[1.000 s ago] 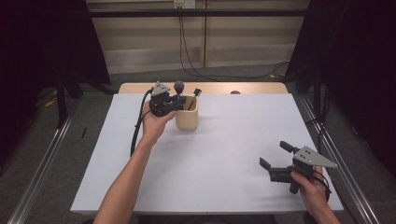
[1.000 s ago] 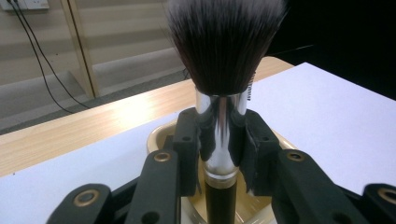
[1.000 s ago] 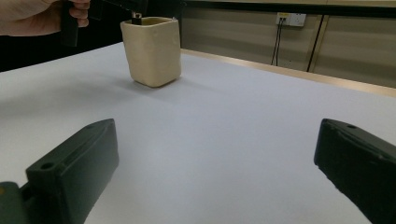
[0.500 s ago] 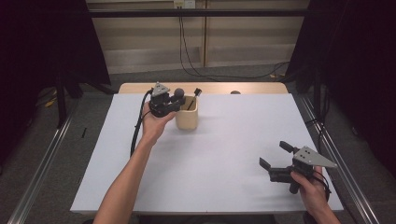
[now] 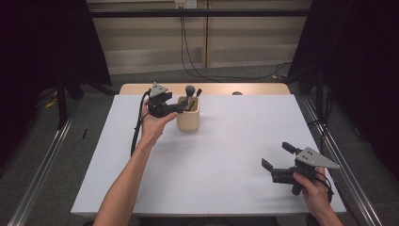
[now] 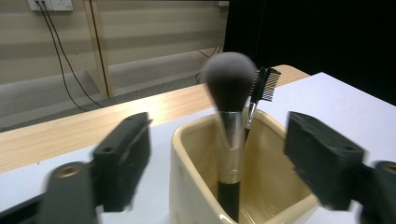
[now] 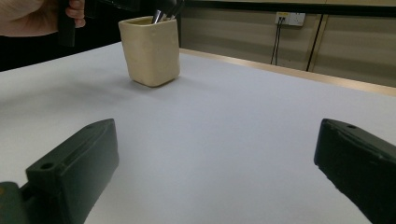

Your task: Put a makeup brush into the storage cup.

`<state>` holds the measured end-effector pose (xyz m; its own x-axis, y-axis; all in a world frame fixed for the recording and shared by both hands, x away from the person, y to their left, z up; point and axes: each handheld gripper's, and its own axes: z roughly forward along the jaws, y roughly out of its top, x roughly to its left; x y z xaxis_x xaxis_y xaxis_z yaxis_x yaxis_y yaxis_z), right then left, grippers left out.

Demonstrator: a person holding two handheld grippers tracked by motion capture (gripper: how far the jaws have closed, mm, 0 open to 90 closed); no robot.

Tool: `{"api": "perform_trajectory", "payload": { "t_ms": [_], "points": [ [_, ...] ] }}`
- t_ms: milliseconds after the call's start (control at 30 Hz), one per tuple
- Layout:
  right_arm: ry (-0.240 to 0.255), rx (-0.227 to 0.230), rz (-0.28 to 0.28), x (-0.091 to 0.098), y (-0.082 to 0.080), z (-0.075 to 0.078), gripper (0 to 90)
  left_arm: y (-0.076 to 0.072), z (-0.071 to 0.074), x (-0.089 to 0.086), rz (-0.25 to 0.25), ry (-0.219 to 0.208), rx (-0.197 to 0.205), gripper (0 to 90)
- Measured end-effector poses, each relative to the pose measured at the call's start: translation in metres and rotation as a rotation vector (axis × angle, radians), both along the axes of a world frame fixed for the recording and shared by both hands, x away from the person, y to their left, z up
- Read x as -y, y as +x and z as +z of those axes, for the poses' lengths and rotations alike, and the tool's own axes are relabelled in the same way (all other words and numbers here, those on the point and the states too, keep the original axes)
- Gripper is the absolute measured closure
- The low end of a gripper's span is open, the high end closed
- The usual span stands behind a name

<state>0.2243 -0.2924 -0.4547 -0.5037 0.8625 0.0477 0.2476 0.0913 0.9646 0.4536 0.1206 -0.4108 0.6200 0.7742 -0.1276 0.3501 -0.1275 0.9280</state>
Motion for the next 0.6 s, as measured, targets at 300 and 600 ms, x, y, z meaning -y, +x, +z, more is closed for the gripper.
{"api": "perform_trajectory", "payload": {
  "t_ms": [300, 600],
  "points": [
    [0.002, -0.004, -0.002, 0.0026, 0.0040, -0.0017, 0.0, -0.0003, 0.0037, -0.0051, -0.002, -0.014, 0.006, 3.9],
    [0.005, -0.002, -0.004, 0.0016, 0.0032, -0.0008, 0.0, -0.0076, 0.0092, -0.0105, -0.012, -0.015, 0.010, 1.9]
  ]
}}
